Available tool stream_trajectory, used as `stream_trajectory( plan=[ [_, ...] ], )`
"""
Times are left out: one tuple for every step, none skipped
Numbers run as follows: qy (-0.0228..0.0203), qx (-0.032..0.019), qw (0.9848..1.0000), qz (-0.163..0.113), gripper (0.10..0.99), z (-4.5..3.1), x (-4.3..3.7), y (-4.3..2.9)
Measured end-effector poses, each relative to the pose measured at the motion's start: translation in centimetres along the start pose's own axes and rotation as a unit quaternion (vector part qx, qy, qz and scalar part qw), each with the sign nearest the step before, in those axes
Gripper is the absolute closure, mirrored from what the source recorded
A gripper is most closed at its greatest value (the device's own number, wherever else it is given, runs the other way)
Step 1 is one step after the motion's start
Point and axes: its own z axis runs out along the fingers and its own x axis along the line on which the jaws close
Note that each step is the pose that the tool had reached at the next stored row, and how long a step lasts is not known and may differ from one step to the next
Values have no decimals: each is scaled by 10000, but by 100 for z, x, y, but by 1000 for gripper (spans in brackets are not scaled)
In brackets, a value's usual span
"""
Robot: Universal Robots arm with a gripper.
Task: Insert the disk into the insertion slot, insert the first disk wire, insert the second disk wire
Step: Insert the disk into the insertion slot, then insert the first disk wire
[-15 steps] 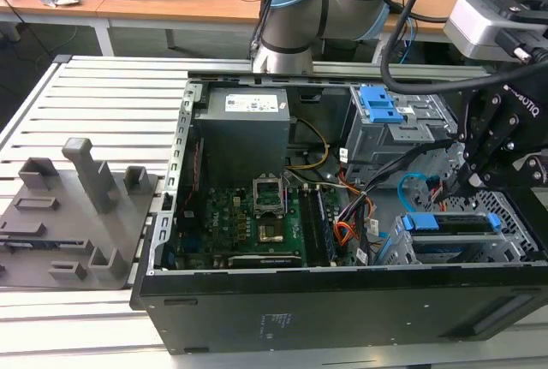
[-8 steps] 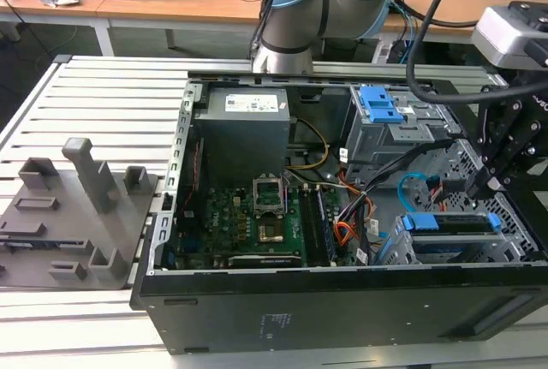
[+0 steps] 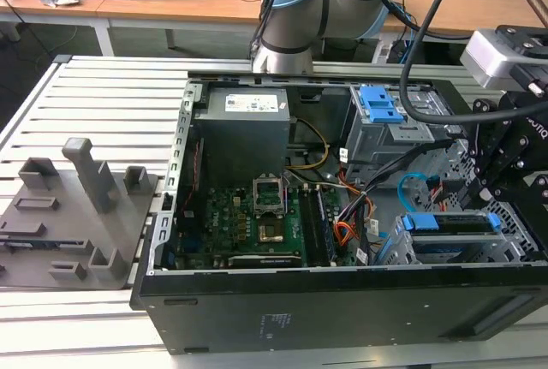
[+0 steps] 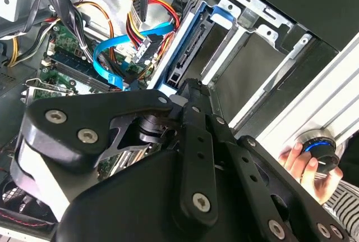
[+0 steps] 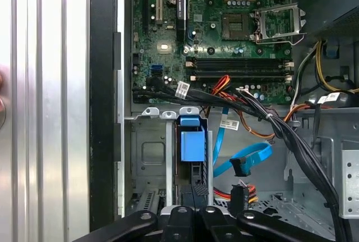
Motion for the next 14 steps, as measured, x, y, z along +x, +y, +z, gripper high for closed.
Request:
stream_trajectory(
  plan=[
    [0, 0, 10000, 0, 980, 0, 0, 0],
    [0, 0, 10000, 0, 980, 0, 0, -1],
    [0, 0, 10000, 0, 980, 0, 0, -1],
    [0, 0, 10000, 0, 980, 0, 0, -1],
    [0, 0, 10000, 0, 980, 0, 0, -2],
    [0, 0, 10000, 0, 980, 0, 0, -2],
    [0, 0, 10000, 0, 980, 0, 0, -2],
    [0, 0, 10000, 0, 980, 0, 0, -3],
    [0, 0, 10000, 0, 914, 0, 0, -3],
    [0, 0, 10000, 0, 851, 0, 0, -3],
    [0, 0, 10000, 0, 851, 0, 0, -4],
    [0, 0, 10000, 0, 784, 0, 0, -4],
    [0, 0, 10000, -1, 784, 0, 0, -9],
    [0, 0, 10000, 0, 784, -2, -1, -51]
  ],
)
